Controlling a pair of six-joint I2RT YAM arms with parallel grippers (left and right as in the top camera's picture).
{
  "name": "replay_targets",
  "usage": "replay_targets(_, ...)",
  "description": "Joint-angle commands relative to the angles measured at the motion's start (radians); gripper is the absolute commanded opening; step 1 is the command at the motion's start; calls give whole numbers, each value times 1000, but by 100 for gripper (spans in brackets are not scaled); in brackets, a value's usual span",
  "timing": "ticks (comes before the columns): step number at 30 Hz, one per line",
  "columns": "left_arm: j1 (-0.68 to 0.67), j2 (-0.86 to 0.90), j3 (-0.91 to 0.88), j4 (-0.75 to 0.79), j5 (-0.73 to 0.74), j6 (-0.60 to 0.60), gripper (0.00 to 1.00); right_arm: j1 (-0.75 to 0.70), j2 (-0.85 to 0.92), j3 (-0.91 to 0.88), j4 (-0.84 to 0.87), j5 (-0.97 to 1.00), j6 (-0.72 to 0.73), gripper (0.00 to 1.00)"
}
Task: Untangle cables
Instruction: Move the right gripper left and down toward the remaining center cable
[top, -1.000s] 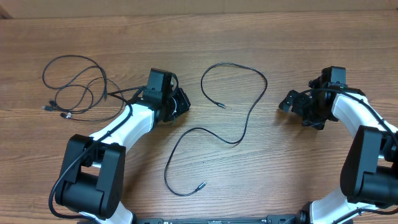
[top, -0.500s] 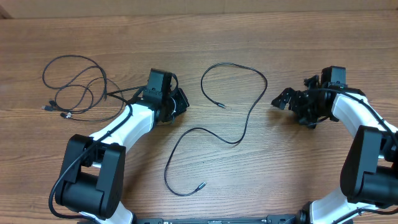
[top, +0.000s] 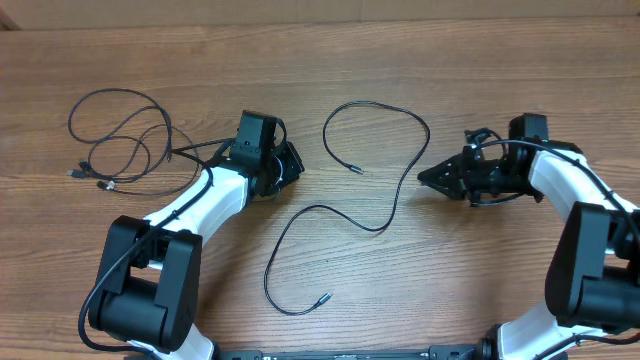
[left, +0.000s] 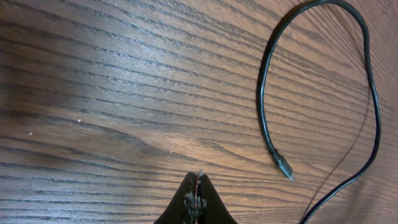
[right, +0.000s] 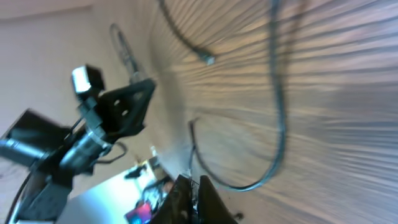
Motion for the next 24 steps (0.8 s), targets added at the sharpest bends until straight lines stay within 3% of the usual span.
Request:
replay_targets(1,1,-22,-3,0,-30,5,4,69,-22,-2,11,-44,-8,4)
replay_targets(11,0,-22,-3,-26,-140,5,4,290,-22,-2,145,196,5,5)
replay_targets(24,96,-22,-3,-65,-165,4,4,591,-22,-2,384,267,167,17)
